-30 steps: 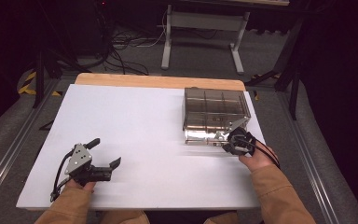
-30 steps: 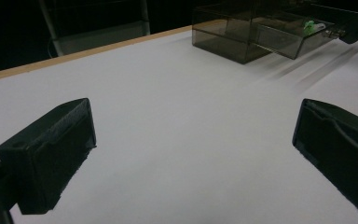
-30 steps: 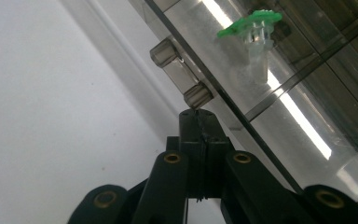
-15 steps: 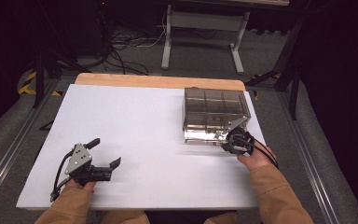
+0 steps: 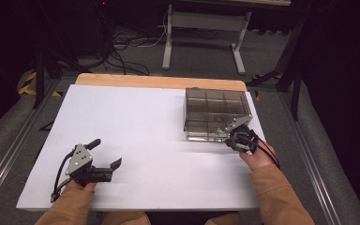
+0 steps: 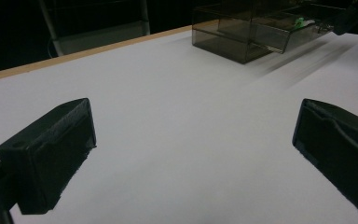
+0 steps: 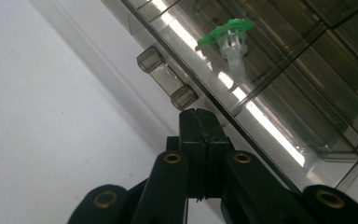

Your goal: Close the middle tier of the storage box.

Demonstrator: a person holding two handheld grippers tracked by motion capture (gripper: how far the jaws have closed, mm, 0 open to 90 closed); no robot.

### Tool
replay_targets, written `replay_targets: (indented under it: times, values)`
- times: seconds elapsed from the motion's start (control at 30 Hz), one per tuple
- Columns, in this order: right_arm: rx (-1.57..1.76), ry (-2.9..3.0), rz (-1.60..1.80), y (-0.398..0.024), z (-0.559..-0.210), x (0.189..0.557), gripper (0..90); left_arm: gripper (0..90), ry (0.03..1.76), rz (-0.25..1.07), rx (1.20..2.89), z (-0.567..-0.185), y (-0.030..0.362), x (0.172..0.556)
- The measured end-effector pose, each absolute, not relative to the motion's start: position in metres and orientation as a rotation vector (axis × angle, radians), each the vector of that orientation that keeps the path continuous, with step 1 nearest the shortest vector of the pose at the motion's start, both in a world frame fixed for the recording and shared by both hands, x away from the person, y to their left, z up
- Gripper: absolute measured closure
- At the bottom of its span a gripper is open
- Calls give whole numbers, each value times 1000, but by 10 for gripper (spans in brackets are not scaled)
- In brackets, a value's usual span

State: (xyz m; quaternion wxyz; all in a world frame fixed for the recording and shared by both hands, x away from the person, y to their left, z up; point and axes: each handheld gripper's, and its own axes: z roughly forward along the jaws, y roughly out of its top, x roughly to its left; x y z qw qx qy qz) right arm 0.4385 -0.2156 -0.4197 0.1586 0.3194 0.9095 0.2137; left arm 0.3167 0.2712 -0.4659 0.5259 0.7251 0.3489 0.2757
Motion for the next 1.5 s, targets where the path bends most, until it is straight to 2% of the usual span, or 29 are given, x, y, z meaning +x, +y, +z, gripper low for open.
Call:
replay_targets:
  times: [1.5]
  values:
    - [1051,2341,733,-213,-427,460,898,3,831,664,1737,-466,271,316]
